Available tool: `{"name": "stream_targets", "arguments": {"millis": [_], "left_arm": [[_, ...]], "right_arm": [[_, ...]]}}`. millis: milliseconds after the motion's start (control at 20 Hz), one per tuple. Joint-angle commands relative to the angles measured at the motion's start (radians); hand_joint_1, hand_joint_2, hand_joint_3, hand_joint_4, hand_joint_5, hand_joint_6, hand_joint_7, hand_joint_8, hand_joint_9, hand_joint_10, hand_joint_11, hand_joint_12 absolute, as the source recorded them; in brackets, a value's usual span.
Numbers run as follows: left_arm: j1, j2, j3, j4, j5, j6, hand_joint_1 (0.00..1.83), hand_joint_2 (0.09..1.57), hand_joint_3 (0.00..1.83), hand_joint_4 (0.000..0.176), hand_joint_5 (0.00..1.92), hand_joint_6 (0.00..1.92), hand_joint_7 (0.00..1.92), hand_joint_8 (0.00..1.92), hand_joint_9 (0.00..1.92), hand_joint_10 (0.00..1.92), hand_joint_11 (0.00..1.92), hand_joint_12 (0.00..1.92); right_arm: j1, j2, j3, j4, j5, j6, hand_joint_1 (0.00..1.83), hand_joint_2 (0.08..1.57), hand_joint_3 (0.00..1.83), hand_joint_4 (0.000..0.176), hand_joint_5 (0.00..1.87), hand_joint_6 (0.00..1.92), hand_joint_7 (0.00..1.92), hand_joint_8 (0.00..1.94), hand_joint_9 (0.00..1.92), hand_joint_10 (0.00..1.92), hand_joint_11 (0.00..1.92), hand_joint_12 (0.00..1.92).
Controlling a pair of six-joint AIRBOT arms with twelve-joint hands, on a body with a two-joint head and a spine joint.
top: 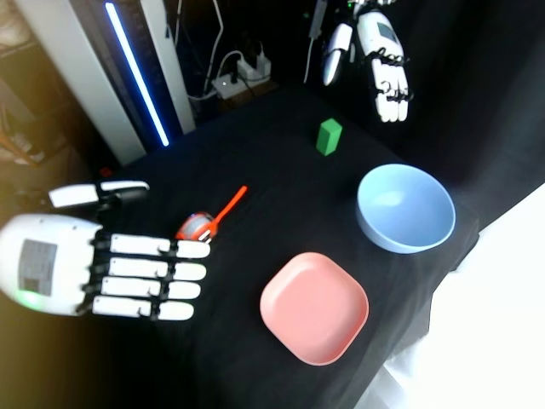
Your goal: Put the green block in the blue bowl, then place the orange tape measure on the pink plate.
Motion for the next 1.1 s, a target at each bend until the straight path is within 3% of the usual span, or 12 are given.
{"name": "stream_targets", "arguments": {"millis": [0, 50, 150, 350, 600, 750, 800, 850, 900, 950, 1000, 1050], "left_arm": [[-0.012, -0.001, 0.007, -0.016, -0.095, -0.007, 0.76, 1.00, 0.01, 0.015, 0.13, 0.01, 0.20, 0.01, 0.21, 0.02, 0.06, 0.46], [-0.024, -0.007, 0.011, 0.003, -0.083, -0.007, 0.78, 1.00, 0.00, 0.031, 0.15, 0.00, 0.20, 0.00, 0.21, 0.01, 0.06, 0.49], [-0.059, -0.020, 0.017, 0.044, -0.051, -0.007, 0.79, 1.00, 0.00, 0.046, 0.17, 0.00, 0.21, 0.00, 0.22, 0.01, 0.06, 0.50], [-0.184, -0.072, 0.056, 0.150, 0.085, -0.007, 0.81, 0.99, 0.00, 0.043, 0.22, 0.00, 0.31, 0.00, 0.33, 0.00, 0.07, 0.73], [-0.283, -0.125, 0.105, 0.227, 0.222, -0.006, 0.95, 1.03, 0.00, 0.081, 0.33, 0.00, 0.50, 0.01, 0.52, 0.02, 0.00, 1.22], [-0.303, -0.148, 0.130, 0.220, 0.242, -0.006, 0.95, 1.12, 0.01, 0.057, 0.37, 0.00, 0.49, 0.00, 0.50, 0.00, 0.00, 1.30], [-0.309, -0.155, 0.136, 0.220, 0.246, -0.006, 0.99, 1.13, 0.01, 0.027, 0.43, 0.01, 0.54, 0.01, 0.54, 0.02, 0.00, 1.30], [-0.317, -0.161, 0.142, 0.220, 0.253, -0.006, 1.00, 1.13, 0.00, 0.026, 0.45, 0.01, 0.56, 0.01, 0.54, 0.01, 0.00, 1.25], [-0.324, -0.165, 0.145, 0.220, 0.259, -0.005, 1.07, 1.12, 0.00, 0.000, 0.55, 0.01, 0.66, 0.02, 0.62, 0.04, 0.03, 1.28], [-0.327, -0.169, 0.147, 0.219, 0.259, -0.004, 1.12, 1.10, 0.00, 0.000, 0.74, 0.02, 0.84, 0.03, 0.78, 0.08, 0.19, 1.28], [-0.328, -0.176, 0.149, 0.209, 0.251, -0.002, 1.30, 1.10, 0.00, 0.000, 0.86, 0.01, 0.96, 0.79, 0.89, 0.09, 0.36, 1.18], [-0.329, -0.179, 0.150, 0.205, 0.248, 0.000, 1.26, 1.09, 0.02, 0.000, 0.96, 0.64, 1.02, 1.00, 1.01, 0.12, 0.51, 1.20]], "right_arm": [[0.008, -0.001, 0.007, 0.046, 0.098, 0.009, 0.72, 1.14, 0.01, 0.072, 0.32, 0.00, 0.24, 0.00, 0.25, 0.01, 0.00, 0.76], [0.008, -0.001, 0.009, 0.045, 0.096, 0.009, 0.70, 1.14, 0.00, 0.073, 0.32, 0.00, 0.24, 0.00, 0.25, 0.01, 0.00, 0.74], [0.008, -0.003, 0.010, 0.045, 0.094, 0.009, 0.71, 1.14, 0.00, 0.052, 0.33, 0.00, 0.25, 0.00, 0.26, 0.01, 0.00, 0.74], [0.008, -0.007, 0.013, 0.043, 0.089, 0.009, 0.74, 1.14, 0.00, 0.060, 0.34, 0.00, 0.26, 0.00, 0.27, 0.00, 0.00, 0.79], [0.008, -0.008, 0.015, 0.041, 0.089, 0.009, 0.75, 1.15, 0.00, 0.071, 0.34, 0.00, 0.28, 0.00, 0.30, 0.00, 0.00, 0.82], [0.008, -0.010, 0.015, 0.042, 0.089, 0.009, 0.81, 1.16, 0.00, 0.043, 0.37, 0.01, 0.30, 0.01, 0.30, 0.00, 0.00, 0.79], [0.008, -0.010, 0.015, 0.042, 0.089, 0.010, 0.82, 1.15, 0.00, 0.039, 0.38, 0.01, 0.32, 0.01, 0.31, 0.01, 0.02, 0.79], [0.008, -0.010, 0.015, 0.042, 0.089, 0.012, 0.82, 1.15, 0.00, 0.048, 0.38, 0.01, 0.33, 0.01, 0.33, 0.01, 0.03, 0.79], [0.008, -0.010, 0.015, 0.042, 0.089, 0.013, 0.81, 1.15, 0.00, 0.043, 0.39, 0.01, 0.34, 0.01, 0.36, 0.02, 0.06, 0.80], [0.008, -0.010, 0.015, 0.042, 0.089, 0.013, 0.81, 1.15, 0.00, 0.015, 0.40, 0.00, 0.38, 0.00, 0.39, 0.01, 0.12, 0.74], [0.008, -0.010, 0.015, 0.042, 0.089, 0.013, 0.80, 1.16, 0.00, 0.003, 0.40, 0.00, 0.39, 0.00, 0.41, 0.00, 0.15, 0.67], [0.008, -0.010, 0.015, 0.043, 0.089, 0.013, 0.81, 1.18, 0.00, 0.001, 0.38, 0.00, 0.38, 0.00, 0.40, 0.00, 0.19, 0.59]]}}
